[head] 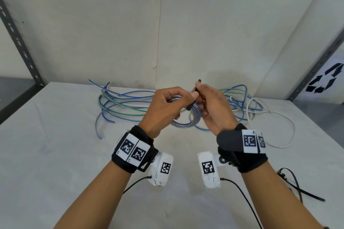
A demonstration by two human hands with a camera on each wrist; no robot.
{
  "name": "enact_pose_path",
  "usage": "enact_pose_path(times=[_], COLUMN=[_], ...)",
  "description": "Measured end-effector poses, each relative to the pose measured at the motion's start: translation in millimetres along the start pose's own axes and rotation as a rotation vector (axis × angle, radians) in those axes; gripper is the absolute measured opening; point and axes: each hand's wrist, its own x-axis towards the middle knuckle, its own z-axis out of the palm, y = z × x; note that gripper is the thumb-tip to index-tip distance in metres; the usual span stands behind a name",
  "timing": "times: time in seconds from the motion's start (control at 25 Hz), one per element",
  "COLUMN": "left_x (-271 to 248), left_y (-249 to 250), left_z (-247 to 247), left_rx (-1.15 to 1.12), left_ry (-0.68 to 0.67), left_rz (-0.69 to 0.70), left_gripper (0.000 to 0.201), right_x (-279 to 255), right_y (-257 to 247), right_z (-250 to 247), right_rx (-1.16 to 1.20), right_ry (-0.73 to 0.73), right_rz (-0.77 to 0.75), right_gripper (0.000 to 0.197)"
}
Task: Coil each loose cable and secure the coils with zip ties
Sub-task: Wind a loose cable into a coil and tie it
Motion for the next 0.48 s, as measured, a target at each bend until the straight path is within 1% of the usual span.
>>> enact_pose_path(times=[0.08,0.12,0.2,0.32,0.48], left_x=[-1.0,-1.7,-2.8,-2.0,-2.8], left_y=[0.0,0.4,3.1,2.4,1.4], left_z=[1.3,1.9,3.4,5.3,8.2], left_rx=[0.017,0.029,0.045,0.049,0.038], left_ry=[-0.021,-0.043,-0.067,-0.044,-0.024], left_rz=[-0.018,-0.026,-0.025,-0.01,0.01], left_gripper=[0.026,0.031,0.037,0.034,0.03], right_x=[0.5,0.3,-1.1,-4.7,-7.2], right_y=[-6.1,-8.8,-13.3,-15.1,-15.7], right_z=[0.2,-0.3,-1.7,-2.2,5.6], right_rx=[-0.065,-0.095,-0.128,-0.152,-0.076], right_ry=[0.013,-0.002,-0.02,0.014,0.088], right_rz=[-0.107,-0.132,-0.129,-0.157,-0.189], right_gripper=[0.036,0.037,0.036,0.035,0.038])
